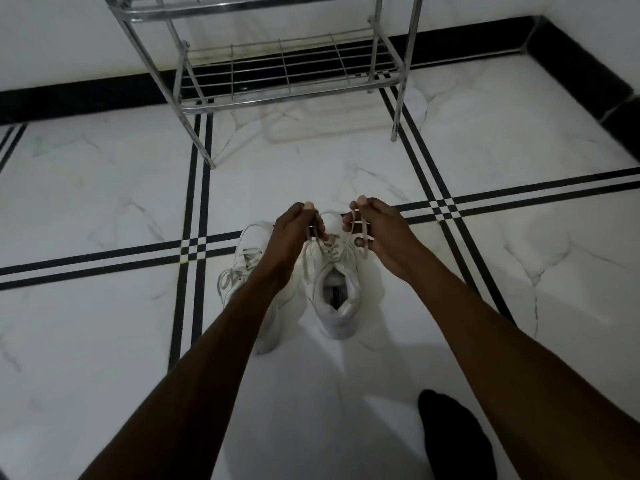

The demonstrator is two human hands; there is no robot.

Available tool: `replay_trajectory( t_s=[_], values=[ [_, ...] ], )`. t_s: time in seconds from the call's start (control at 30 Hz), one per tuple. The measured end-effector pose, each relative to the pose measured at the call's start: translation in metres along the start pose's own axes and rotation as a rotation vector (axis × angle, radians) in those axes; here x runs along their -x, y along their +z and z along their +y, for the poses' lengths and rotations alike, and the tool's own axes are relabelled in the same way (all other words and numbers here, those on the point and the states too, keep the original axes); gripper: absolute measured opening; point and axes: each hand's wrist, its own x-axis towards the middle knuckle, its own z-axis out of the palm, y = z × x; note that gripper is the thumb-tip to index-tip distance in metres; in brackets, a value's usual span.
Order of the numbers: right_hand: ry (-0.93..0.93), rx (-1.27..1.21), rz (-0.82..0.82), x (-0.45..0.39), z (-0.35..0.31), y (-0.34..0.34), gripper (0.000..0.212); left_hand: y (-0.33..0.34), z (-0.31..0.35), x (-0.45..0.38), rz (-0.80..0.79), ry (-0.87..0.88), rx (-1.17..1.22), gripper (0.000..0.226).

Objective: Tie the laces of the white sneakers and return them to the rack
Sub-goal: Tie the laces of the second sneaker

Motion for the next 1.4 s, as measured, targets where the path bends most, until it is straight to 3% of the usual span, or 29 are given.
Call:
replay_trajectory(
  t_s=[0.1,0.27,0.5,0.63,0.73,0.87,1.03,1.3,1.4],
  values=[
    [-0.107,0.193,-0.008,-0.002,0.008,0.003,0.021,0.000,-0.006,-0.005,-0.026,0.038,-0.124,0.026],
    [-0.077,0.363,-0.070,-0.001,0.007,0.008,0.042,-0.009,-0.018,-0.004,-0.071,0.131,-0.339,0.026],
    [-0.006,0.280,0.093,-0.002,0.006,0.013,0.017,-0.007,-0.017,-0.006,-0.153,0.218,-0.552,0.036],
    [-0.079,0.308,-0.010,-0.001,0.004,0.015,0.015,0.001,-0.013,-0.006,-0.081,0.206,-0.520,0.020],
    [-0.104,0.309,-0.141,-0.002,0.008,0.016,0.026,0.001,-0.013,-0.009,-0.018,0.189,-0.509,0.027],
    [-0.118,0.302,-0.007,-0.002,0.011,0.024,0.031,0.001,-0.017,-0.007,-0.067,0.209,-0.454,0.049],
    [-0.009,0.074,0.069,-0.006,0.010,0.026,0.022,-0.008,-0.026,-0.006,-0.084,0.190,-0.277,0.062],
    [-0.285,0.840,-0.140,-0.014,0.002,0.004,0.016,-0.015,-0.027,-0.013,0.013,-0.008,-0.279,0.053],
    [-0.431,1.040,-0.108,-0.016,0.001,0.005,0.015,-0.016,-0.028,-0.012,0.006,0.004,-0.281,0.046]
  ],
)
